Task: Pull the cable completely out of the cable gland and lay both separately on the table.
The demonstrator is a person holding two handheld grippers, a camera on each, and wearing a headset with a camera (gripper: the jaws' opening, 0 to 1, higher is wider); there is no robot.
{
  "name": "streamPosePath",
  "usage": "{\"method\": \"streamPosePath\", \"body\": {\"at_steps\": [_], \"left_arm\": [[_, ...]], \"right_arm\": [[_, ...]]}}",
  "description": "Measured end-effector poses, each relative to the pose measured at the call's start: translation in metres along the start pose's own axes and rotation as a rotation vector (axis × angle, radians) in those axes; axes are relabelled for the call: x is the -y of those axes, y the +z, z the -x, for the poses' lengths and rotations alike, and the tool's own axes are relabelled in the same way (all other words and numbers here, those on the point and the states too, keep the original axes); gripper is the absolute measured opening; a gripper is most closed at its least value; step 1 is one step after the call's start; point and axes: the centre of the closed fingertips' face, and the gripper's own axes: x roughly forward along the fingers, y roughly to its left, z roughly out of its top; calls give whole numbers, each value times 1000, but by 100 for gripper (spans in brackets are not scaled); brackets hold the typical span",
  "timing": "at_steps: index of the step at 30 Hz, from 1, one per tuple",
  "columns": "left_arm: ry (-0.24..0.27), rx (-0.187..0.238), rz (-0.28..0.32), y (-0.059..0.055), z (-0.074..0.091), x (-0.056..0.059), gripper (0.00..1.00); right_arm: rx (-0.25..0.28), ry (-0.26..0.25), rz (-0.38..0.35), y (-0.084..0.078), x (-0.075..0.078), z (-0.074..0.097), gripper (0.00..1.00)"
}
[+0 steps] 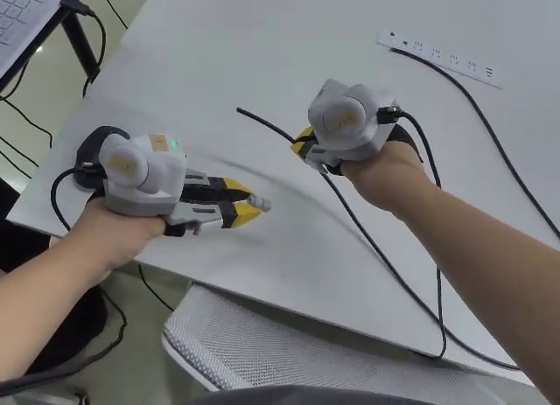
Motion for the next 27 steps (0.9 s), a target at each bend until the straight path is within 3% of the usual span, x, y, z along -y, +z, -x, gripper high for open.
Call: {"method": "streamPosePath", "body": {"at_steps": [10,20,27], "left_arm": [[11,-11,25,-19,-2,-10,15],[57,-26,41,-36,-1,-30,15],[65,-37,36,-41,0,-34,15]], "right_arm": [[-48,50,33,-8,-15,-33,0],[-88,94,103,-9,-34,-49,0],[-104,112,118,-12,-38,-55,0]]}}
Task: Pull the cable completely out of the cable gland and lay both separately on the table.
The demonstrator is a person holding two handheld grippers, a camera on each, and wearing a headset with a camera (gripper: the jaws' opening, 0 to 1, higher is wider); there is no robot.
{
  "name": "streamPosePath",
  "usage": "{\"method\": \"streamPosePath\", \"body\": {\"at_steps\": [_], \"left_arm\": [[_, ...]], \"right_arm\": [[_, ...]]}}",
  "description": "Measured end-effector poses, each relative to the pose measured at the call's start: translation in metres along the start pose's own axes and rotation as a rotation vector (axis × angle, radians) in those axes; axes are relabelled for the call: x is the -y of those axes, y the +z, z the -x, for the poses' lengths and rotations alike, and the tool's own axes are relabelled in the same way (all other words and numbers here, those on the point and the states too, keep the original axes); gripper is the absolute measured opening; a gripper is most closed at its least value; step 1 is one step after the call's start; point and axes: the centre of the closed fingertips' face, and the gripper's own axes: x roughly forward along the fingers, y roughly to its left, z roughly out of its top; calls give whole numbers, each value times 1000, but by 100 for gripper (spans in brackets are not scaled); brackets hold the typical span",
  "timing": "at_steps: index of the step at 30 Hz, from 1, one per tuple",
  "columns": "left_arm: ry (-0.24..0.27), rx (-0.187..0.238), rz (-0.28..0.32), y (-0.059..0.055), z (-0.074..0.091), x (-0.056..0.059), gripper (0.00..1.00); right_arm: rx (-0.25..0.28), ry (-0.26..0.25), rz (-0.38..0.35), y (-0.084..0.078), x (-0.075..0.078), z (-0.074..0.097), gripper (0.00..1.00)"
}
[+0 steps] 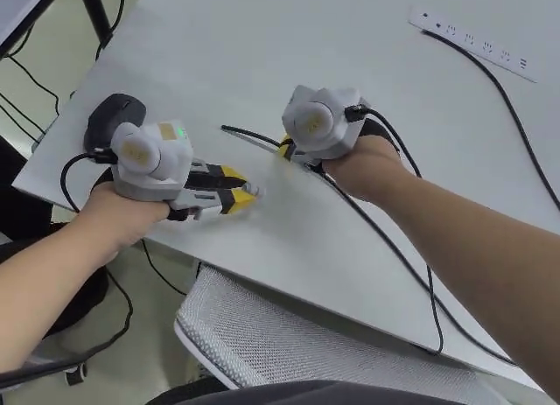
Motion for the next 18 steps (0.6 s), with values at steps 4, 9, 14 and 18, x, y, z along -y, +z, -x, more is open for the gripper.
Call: {"method": "streamPosePath", "body": {"at_steps": [4,9,14,18], "left_arm": [[14,3,6,-1,1,-5,15],[29,-18,-26,-5,1,-10,15],[40,-37,-51,-8,-1,-13,15],[39,-44,-65,-9,-3,-14,15]], "right_arm": [[3,0,-13,0,2,-2,0],[4,12,-36,0,2,-3,0],[8,9,-40,-1,2,-4,0],[11,14,-51,-1,2,-4,0]]}}
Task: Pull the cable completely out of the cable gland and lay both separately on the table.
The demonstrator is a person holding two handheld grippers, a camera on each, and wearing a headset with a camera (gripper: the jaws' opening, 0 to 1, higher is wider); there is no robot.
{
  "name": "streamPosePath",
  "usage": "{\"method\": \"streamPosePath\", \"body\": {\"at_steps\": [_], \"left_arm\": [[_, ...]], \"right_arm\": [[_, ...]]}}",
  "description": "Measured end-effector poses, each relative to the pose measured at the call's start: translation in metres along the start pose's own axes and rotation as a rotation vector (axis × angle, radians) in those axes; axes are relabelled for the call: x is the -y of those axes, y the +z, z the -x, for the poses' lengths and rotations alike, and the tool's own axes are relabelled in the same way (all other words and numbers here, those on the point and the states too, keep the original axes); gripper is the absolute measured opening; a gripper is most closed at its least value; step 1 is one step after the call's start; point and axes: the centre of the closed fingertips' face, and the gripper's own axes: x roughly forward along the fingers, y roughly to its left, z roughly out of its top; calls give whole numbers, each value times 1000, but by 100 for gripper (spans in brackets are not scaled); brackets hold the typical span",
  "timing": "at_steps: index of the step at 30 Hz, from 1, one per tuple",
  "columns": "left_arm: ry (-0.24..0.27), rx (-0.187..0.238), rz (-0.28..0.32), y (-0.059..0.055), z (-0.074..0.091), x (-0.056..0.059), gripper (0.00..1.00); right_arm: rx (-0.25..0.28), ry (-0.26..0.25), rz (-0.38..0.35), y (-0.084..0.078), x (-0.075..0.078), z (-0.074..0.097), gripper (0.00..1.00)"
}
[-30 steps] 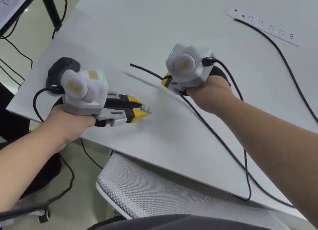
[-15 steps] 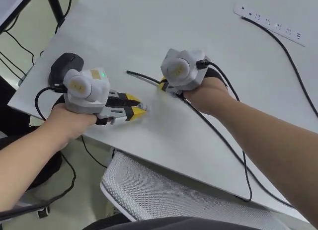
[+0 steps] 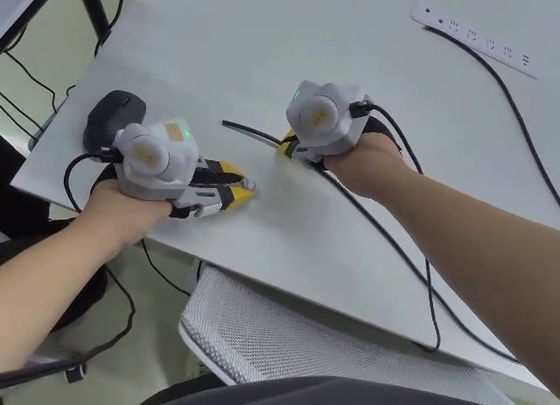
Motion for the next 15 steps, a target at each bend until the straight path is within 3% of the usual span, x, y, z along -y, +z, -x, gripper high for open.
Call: {"method": "streamPosePath", "body": {"at_steps": [15], "left_arm": [[14,-56,-78,-8,-2,2,16]], "right_arm": [[6,10,-9,0,0,-1,0]]}}
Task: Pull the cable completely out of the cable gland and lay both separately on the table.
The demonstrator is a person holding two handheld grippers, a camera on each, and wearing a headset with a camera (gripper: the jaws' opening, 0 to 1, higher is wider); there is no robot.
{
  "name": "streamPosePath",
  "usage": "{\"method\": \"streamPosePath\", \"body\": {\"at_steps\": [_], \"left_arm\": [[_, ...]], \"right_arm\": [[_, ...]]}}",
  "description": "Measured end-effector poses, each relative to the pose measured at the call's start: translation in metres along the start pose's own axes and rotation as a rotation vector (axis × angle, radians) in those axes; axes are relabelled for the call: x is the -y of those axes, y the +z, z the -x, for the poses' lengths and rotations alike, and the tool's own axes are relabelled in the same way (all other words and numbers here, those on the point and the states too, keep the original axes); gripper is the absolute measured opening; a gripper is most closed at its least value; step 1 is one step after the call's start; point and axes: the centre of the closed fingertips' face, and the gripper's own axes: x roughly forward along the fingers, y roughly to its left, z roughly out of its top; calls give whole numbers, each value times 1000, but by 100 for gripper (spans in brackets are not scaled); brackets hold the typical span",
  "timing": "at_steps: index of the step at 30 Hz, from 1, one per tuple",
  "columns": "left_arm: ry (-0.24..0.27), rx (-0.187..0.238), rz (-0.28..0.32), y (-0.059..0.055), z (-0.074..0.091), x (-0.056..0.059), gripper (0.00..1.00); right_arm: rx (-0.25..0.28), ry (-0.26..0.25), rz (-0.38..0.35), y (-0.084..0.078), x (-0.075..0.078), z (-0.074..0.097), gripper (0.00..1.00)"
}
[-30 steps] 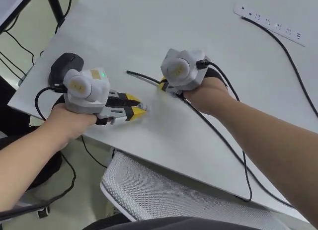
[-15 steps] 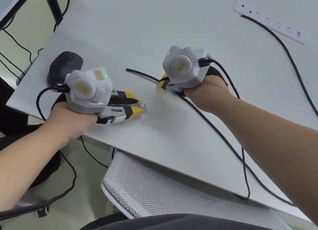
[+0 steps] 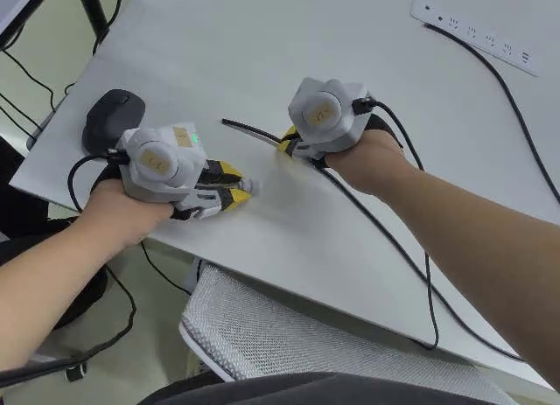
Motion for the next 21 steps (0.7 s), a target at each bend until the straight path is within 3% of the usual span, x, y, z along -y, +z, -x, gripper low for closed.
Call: {"method": "streamPosePath", "body": {"at_steps": [12,21], "left_arm": [[6,-10,-18,0,1,-1,16],[15,-9,-13,1,3,-4,20]], "right_arm": [[-7,-9,6,0,2,0,2],[7,-30,5,7,6,1,12]]}}
